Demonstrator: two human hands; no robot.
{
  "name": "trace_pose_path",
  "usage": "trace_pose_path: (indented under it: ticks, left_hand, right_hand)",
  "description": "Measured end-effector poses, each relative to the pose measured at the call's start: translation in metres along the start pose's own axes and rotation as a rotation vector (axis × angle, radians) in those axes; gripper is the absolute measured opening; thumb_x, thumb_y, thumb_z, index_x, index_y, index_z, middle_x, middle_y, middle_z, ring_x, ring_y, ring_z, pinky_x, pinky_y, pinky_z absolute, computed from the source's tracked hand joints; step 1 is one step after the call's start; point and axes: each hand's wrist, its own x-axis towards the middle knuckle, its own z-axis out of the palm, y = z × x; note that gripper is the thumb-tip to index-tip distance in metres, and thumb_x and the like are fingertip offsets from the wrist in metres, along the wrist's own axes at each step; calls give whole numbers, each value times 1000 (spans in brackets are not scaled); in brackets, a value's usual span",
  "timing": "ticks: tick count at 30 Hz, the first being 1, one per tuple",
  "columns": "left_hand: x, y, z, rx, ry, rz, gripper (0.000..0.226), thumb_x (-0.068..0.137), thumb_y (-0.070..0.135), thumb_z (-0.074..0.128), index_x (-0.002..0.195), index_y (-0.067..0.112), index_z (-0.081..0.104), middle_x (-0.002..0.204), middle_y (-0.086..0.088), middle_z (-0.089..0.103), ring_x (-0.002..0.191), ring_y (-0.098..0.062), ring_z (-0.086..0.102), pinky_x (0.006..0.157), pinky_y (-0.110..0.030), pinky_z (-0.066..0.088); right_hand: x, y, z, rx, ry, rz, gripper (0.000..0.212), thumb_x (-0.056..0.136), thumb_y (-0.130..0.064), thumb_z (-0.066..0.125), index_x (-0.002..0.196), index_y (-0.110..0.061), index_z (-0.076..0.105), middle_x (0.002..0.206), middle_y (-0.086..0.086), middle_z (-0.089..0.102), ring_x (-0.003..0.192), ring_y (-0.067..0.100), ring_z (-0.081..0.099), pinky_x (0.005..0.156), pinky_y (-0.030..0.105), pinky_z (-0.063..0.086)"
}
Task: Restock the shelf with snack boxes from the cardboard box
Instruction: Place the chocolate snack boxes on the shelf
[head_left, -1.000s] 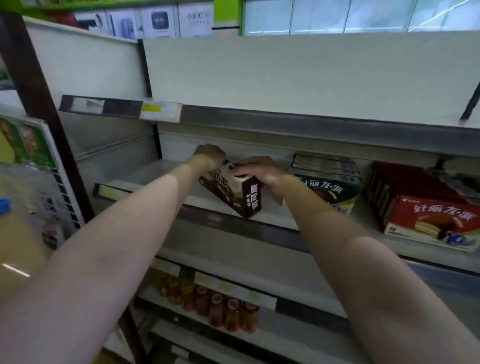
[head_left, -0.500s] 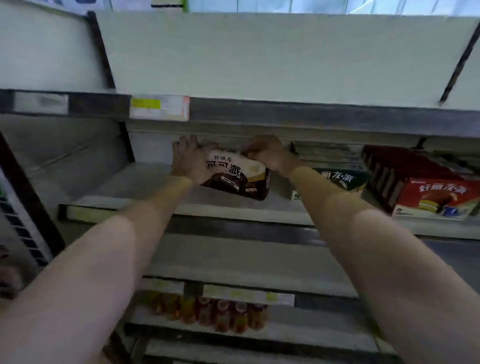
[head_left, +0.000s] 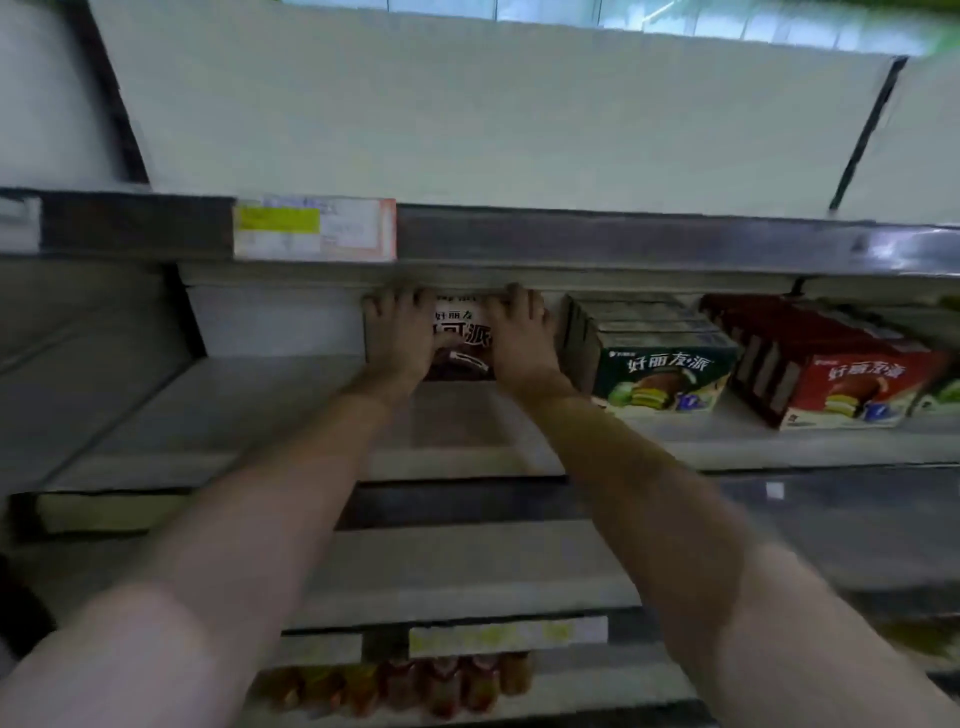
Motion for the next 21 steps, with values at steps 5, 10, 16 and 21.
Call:
trace_pose_path:
  ticks: [5,10,16,21]
  left_hand:
    - [14,1,22,-19,49,10,78,71,65,67,131,18,53,121,-20,54,111,-40,51,98,-51,38]
    - [20,-9,33,-52,88,84,74,76,63,64,132,17,52,122,-22,52,109,-40,49,97,-51,37]
    - [20,-2,20,-114,-15,57,72,79,57,67,136,19,45,133,-19,45,122,-40,41,104,-54,30]
    - [12,13,1,-50,-21,65,57,84,25,69,136,14,47,129,-20,50,119,-40,46,100,-52,37]
  right_hand:
    - [12,-4,9,-48,51,76,57,94,-17,58,147,-19,35,148,22,27,137,46,25,103,57,39]
    - [18,-6,13,-55,65,92,58,91,-18,60,144,-16,37,145,23,31,134,45,28,103,59,38]
    - [10,-10,4,-27,42,92,59,92,-17,59,146,-13,35,145,21,31,135,43,27,107,58,35]
    - [-10,-9,-8,39,52,67,57,94,-13,53,148,-13,32,150,17,29,138,39,24,111,57,30]
